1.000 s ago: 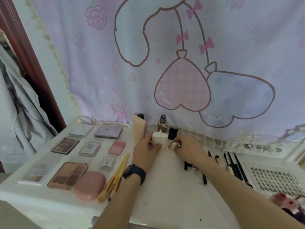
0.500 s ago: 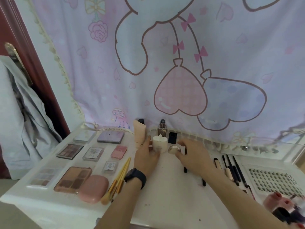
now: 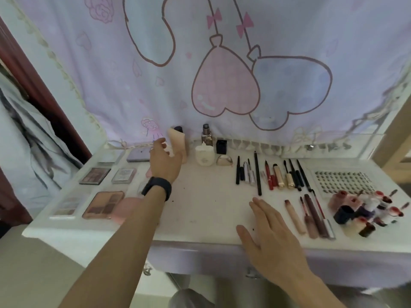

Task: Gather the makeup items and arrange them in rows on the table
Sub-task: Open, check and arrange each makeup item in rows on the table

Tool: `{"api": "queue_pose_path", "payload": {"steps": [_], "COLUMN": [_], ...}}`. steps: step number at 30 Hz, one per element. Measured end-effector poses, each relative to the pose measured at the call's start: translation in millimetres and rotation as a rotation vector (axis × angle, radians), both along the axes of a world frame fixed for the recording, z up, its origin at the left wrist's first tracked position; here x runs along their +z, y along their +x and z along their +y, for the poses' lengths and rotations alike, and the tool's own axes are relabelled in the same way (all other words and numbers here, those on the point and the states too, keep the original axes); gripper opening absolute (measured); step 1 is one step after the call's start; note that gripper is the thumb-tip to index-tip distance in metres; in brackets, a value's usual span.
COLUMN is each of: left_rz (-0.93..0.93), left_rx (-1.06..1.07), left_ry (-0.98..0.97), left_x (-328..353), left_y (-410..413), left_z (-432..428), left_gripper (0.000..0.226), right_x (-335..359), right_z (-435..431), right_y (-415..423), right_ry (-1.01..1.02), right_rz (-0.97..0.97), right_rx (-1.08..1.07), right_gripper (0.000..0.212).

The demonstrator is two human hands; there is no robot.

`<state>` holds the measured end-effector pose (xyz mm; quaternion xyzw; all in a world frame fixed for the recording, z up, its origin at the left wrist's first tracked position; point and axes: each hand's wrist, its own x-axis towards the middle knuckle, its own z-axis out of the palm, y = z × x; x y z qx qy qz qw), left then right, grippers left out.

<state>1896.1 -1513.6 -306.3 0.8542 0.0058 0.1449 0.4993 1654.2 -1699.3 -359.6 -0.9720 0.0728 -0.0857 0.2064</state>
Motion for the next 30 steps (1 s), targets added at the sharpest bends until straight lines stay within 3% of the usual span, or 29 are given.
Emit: {"api": "queue_pose_path", "payload": {"steps": [4, 10, 18, 27, 30], "left_rz": [0.078, 0.196, 0.210, 0.143, 0.110], "left_rx": [-0.002, 0.031, 0.054, 0.154, 0.190], "left_ry": [0.070, 0.038, 0.059, 0.098, -0.046], "left_x": [6.5, 5.3, -4.8, 2.4, 15.1], "left_y": [11.0, 21.8, 33.1, 32.9, 22.2], "left_z": [-8.6, -22.5, -24.1, -22.8, -17.0], "left_gripper": [0.068, 0.074, 0.084, 0.056, 0.060], "right_x": [-8.7, -22.3, -31.3, -32.9, -31.1], "right_z": [0.8, 3.6, 1.0, 1.3, 0.7], "right_y": [-10.1, -9.5, -7.9, -8.2, -8.6], "right_ry": [-0.198, -0.216, -0.221, -0.227, -0.212], "right_rz": [0.053, 0.020, -0.076, -0.052, -0.070], "right_rx": [-0.024, -0.068, -0.060, -0.068, -0.063], "right_gripper": [0.089, 0.086, 0.084, 0.086, 0.085]}}
